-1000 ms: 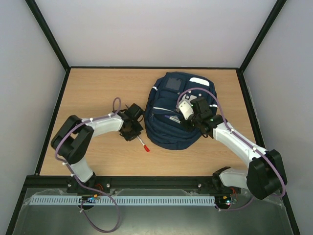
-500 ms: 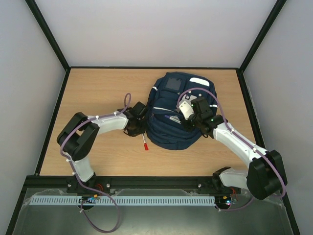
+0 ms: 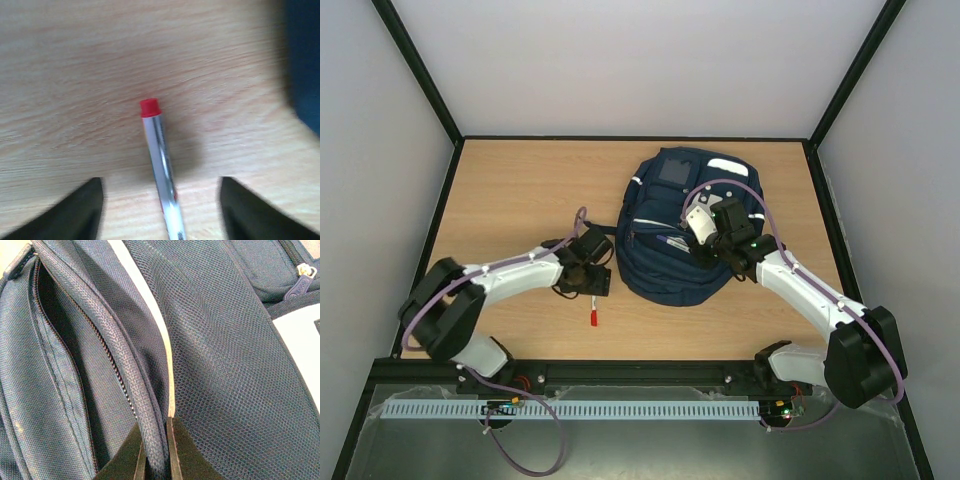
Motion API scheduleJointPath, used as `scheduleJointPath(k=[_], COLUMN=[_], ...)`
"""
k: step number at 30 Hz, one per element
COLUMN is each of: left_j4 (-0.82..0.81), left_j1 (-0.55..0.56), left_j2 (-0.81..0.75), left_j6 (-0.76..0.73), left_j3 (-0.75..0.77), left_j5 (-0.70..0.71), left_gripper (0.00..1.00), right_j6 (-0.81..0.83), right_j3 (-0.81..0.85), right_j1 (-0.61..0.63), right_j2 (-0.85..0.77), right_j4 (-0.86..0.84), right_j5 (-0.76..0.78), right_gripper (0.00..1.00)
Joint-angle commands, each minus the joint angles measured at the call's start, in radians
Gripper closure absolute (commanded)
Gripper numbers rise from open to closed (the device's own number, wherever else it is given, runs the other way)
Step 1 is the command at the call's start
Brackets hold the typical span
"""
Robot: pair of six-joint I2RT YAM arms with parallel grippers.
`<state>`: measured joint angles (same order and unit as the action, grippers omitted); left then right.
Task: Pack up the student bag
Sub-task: Adjust the stationery at the center of the board, then pick up the stationery from the center of the board.
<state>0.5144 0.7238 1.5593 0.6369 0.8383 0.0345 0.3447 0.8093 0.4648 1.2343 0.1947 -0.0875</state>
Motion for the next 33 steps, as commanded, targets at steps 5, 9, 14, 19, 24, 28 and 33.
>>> scheduleJointPath(k=[5, 9, 14, 19, 24, 28, 33], left_j4=[0.076, 0.14, 0.11, 0.047, 0.093, 0.128, 0.084], left_j1=[0.011, 0.011, 0.011, 0.011, 0.006, -0.097, -0.202], left_j2=[-0.271, -0.32, -0.404, -0.468, -0.473, -0.436, -0.455], left_j6=[-0.159, -0.255, -0.357, -0.405, -0.246, -0.241, -0.216], left_j3=[0.106, 0.186, 0.195, 0.179, 0.242, 0.247, 0.212], left_j5=[-0.042, -0.027, 0.038, 0.088, 0.443, 0.366, 0.095], left_gripper=[0.01, 0.01, 0.01, 0.01, 0.01, 0.01, 0.08], right_j6=[-0.001, 0.0, -0.001, 0.0, 0.0, 0.002, 0.002], right_j3=[-0.003, -0.004, -0.004, -0.004, -0.004, -0.004, -0.004], right_j1=[0.0, 0.0, 0.0, 0.0, 0.0, 0.0, 0.0], right_j2=[-0.019, -0.02, -0.022, -0.024, -0.02, -0.018, -0.018], right_j4=[-0.005, -0.006, -0.004, -0.004, -0.004, -0.004, -0.004], right_j5=[-0.034, -0.036, -0.038, -0.037, -0.037, -0.037, -0.036], right_gripper=[0.99, 0.99, 0.99, 0.99, 0.99, 0.99, 0.99])
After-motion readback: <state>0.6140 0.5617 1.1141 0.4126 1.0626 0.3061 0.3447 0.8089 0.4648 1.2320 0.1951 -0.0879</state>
